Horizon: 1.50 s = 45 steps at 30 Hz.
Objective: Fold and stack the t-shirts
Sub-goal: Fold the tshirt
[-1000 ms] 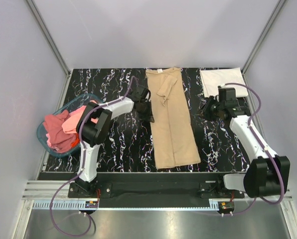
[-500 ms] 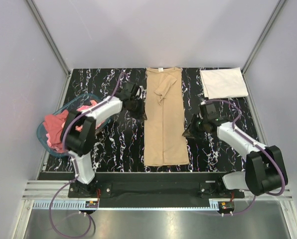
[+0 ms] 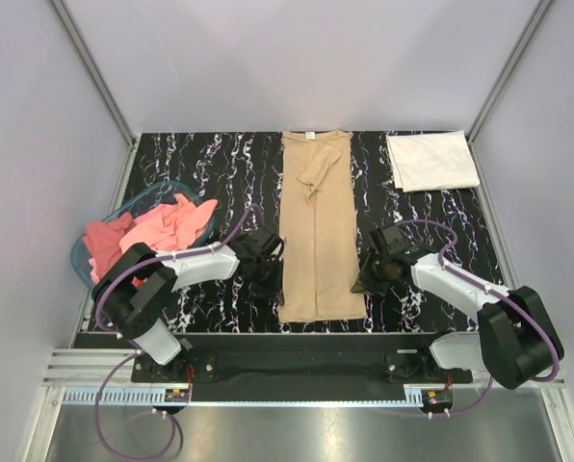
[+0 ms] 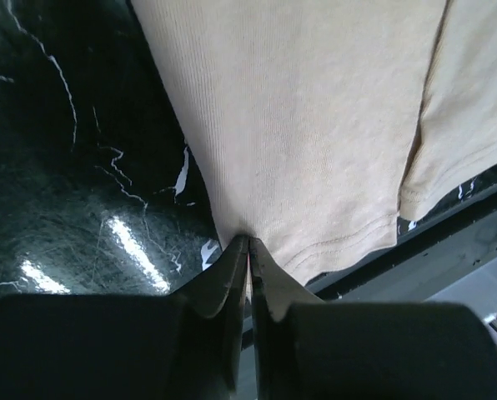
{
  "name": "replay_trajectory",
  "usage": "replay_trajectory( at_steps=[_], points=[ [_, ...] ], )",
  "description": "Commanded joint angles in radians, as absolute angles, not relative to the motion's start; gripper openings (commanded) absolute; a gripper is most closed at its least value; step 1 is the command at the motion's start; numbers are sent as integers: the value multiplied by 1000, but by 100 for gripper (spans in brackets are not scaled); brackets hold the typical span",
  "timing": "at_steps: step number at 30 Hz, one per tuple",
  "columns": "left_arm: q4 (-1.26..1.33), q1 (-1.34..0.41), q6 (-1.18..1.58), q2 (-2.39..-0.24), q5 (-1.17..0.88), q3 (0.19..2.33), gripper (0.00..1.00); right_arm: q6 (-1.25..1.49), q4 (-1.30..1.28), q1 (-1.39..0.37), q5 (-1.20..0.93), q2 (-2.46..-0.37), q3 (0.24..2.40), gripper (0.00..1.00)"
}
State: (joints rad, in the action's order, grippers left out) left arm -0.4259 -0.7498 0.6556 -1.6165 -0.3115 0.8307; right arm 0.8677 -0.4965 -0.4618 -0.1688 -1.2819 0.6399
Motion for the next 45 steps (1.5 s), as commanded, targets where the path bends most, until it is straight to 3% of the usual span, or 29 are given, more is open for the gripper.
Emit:
replay_trajectory(
  at_steps=[1, 12, 18, 26, 36, 45],
  points=[
    [-331, -778, 695, -1600, -243, 793, 11, 911, -522, -480, -97, -1267, 621, 0],
    [-437, -793, 701, -1543, -97, 793, 10, 931, -574, -537, -46, -1287, 653, 0],
    [-414, -818, 704, -1421, -173, 793, 13, 934, -663, -552, -6, -1247, 738, 0],
    [-276, -847, 770, -1450, -261, 678, 12, 899, -696, -552, 38, -1267, 811, 0],
    [-290, -873, 781, -1465, -183, 626, 12, 864, -701, -554, 71, -1327, 857, 0],
    [-480, -871, 753, -1361, -34, 663, 12, 868, -703, -560, 28, -1391, 902, 1]
  ],
)
